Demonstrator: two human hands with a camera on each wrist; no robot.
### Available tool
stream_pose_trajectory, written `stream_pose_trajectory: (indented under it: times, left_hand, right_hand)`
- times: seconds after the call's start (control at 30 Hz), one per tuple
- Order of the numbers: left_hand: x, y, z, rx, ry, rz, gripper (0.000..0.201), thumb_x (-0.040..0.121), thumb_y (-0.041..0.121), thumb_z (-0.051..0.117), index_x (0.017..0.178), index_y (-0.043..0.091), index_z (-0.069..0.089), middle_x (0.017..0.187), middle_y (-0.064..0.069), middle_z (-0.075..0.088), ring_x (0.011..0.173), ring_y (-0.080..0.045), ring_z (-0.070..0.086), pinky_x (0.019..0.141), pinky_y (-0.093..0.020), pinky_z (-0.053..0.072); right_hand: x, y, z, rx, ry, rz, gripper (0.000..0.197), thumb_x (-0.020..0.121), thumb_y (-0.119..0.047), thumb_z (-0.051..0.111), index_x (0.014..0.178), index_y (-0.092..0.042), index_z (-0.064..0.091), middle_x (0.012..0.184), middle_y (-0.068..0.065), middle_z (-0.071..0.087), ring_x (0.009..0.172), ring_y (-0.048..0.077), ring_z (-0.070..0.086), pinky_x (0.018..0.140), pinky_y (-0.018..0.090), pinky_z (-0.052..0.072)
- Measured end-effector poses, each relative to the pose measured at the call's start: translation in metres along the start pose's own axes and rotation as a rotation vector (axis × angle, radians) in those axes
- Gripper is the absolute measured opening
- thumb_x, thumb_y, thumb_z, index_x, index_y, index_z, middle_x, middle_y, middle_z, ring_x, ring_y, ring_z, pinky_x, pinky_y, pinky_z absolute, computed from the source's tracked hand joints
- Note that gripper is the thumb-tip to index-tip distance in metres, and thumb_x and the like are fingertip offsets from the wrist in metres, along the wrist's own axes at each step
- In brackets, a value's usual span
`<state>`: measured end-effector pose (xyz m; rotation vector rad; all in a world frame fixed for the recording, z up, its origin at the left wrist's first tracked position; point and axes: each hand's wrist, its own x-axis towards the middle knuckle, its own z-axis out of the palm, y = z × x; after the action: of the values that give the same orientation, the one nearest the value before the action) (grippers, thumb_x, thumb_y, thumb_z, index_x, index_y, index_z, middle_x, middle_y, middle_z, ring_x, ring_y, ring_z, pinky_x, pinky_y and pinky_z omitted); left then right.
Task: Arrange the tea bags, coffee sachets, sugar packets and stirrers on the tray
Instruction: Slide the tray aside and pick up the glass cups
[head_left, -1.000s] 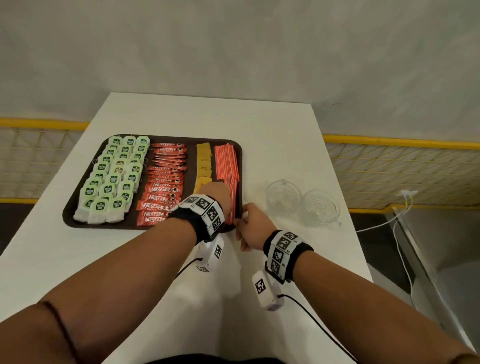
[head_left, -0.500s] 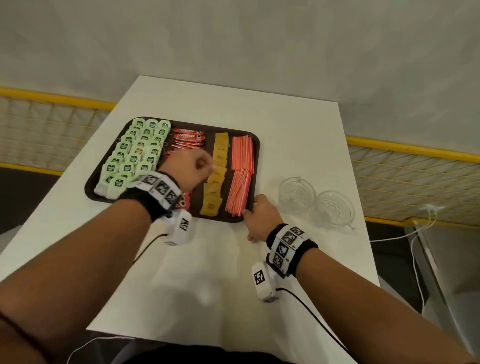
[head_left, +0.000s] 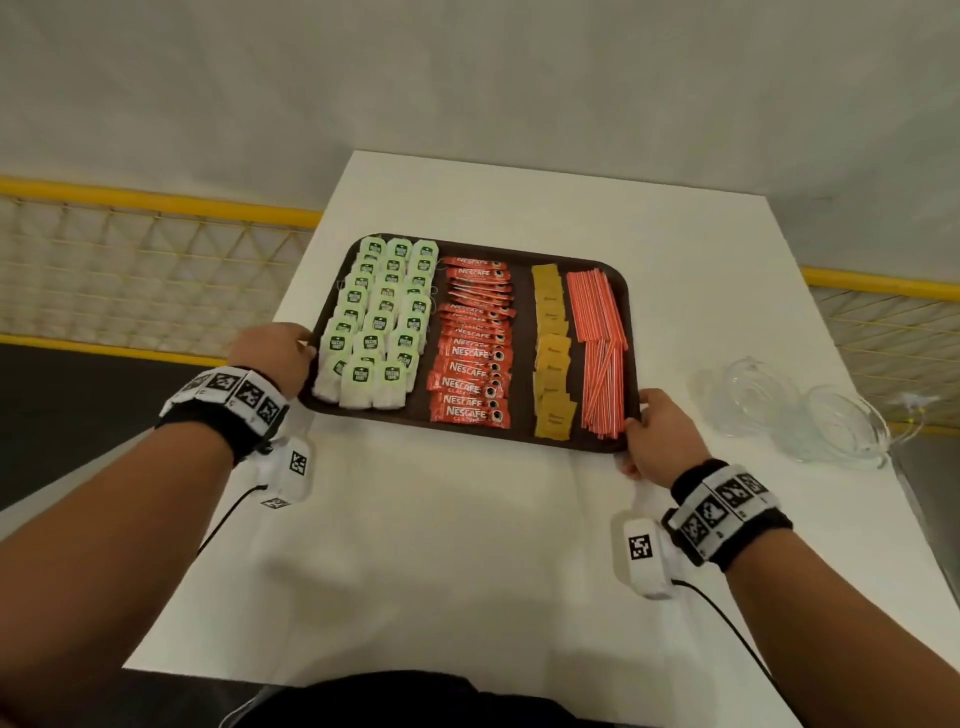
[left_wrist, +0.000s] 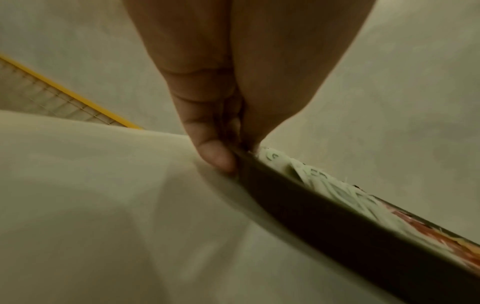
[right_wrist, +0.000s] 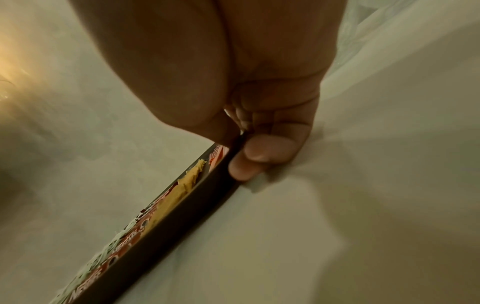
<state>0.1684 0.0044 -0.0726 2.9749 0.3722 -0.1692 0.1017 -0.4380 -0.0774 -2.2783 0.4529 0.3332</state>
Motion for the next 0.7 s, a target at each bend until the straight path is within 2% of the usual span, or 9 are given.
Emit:
stream_pose_trajectory:
  times: [0.1, 0.23, 0.33, 0.43, 0.53, 0.63, 0.7]
  left_hand:
    - [0.019, -0.010, -0.006, -0.004, -0.028, 0.012, 0.026, 0.094, 0.018, 0.053, 0.112, 0.009, 0.069, 0.109, -0.019, 0.068, 0.099, -0.039, 0.062, 0.085, -0.041, 0.051]
    - [0.043, -0.019, -0.018, 0.051, -0.054, 0.037, 0.027, 0.095, 0.019, 0.052, 0.110, 0.006, 0.069, 0.108, -0.020, 0.067, 0.099, -0.038, 0.062, 0.084, -0.040, 0.052]
    - [0.060, -0.021, -0.029, 0.091, -0.080, 0.052, 0.028, 0.095, 0.021, 0.052, 0.110, 0.005, 0.069, 0.107, -0.019, 0.068, 0.099, -0.038, 0.062, 0.084, -0.040, 0.052]
    - [0.072, -0.022, -0.034, 0.112, -0.101, 0.036, 0.028, 0.095, 0.023, 0.053, 0.108, 0.005, 0.070, 0.107, -0.017, 0.068, 0.100, -0.036, 0.062, 0.083, -0.038, 0.051]
    - [0.076, -0.020, -0.036, 0.139, -0.114, 0.012, 0.027, 0.095, 0.024, 0.053, 0.106, 0.005, 0.070, 0.105, -0.017, 0.068, 0.098, -0.035, 0.063, 0.080, -0.036, 0.051]
    - [0.075, -0.016, -0.038, 0.149, -0.131, -0.003, 0.026, 0.096, 0.022, 0.052, 0.106, 0.004, 0.068, 0.107, -0.017, 0.067, 0.100, -0.035, 0.062, 0.082, -0.037, 0.051]
    - [0.071, -0.011, -0.038, 0.137, -0.131, -0.037, 0.023, 0.096, 0.018, 0.051, 0.108, 0.002, 0.063, 0.112, -0.019, 0.065, 0.102, -0.036, 0.061, 0.087, -0.041, 0.052]
  right_hand:
    - [0.006, -0.014, 0.016, -0.037, 0.011, -0.005, 0.021, 0.096, -0.011, 0.044, 0.117, -0.013, 0.043, 0.091, 0.019, 0.068, 0.070, 0.038, 0.069, 0.056, 0.048, 0.060]
    - [0.017, -0.039, 0.030, -0.075, 0.033, -0.020, 0.025, 0.096, -0.011, 0.044, 0.121, -0.011, 0.044, 0.096, 0.019, 0.068, 0.076, 0.036, 0.069, 0.062, 0.046, 0.060]
    - [0.026, -0.058, 0.035, -0.077, 0.031, 0.005, 0.023, 0.096, -0.009, 0.043, 0.119, -0.011, 0.043, 0.092, 0.019, 0.068, 0.070, 0.035, 0.068, 0.051, 0.037, 0.056]
    - [0.034, -0.071, 0.037, -0.090, 0.020, 0.008, 0.019, 0.095, -0.010, 0.043, 0.114, -0.010, 0.045, 0.088, 0.018, 0.067, 0.063, 0.034, 0.068, 0.050, 0.038, 0.058]
    - [0.038, -0.080, 0.035, -0.069, 0.008, 0.006, 0.017, 0.097, -0.007, 0.040, 0.112, -0.011, 0.047, 0.081, 0.014, 0.066, 0.049, 0.025, 0.064, 0.039, 0.027, 0.050]
    - [0.039, -0.083, 0.033, -0.031, 0.002, -0.005, 0.017, 0.099, -0.007, 0.039, 0.113, -0.010, 0.047, 0.079, 0.013, 0.064, 0.038, 0.017, 0.060, 0.035, 0.023, 0.046]
    - [0.040, -0.082, 0.031, -0.014, -0.005, -0.004, 0.015, 0.100, -0.008, 0.039, 0.113, -0.010, 0.047, 0.078, 0.014, 0.064, 0.032, 0.014, 0.057, 0.033, 0.021, 0.044]
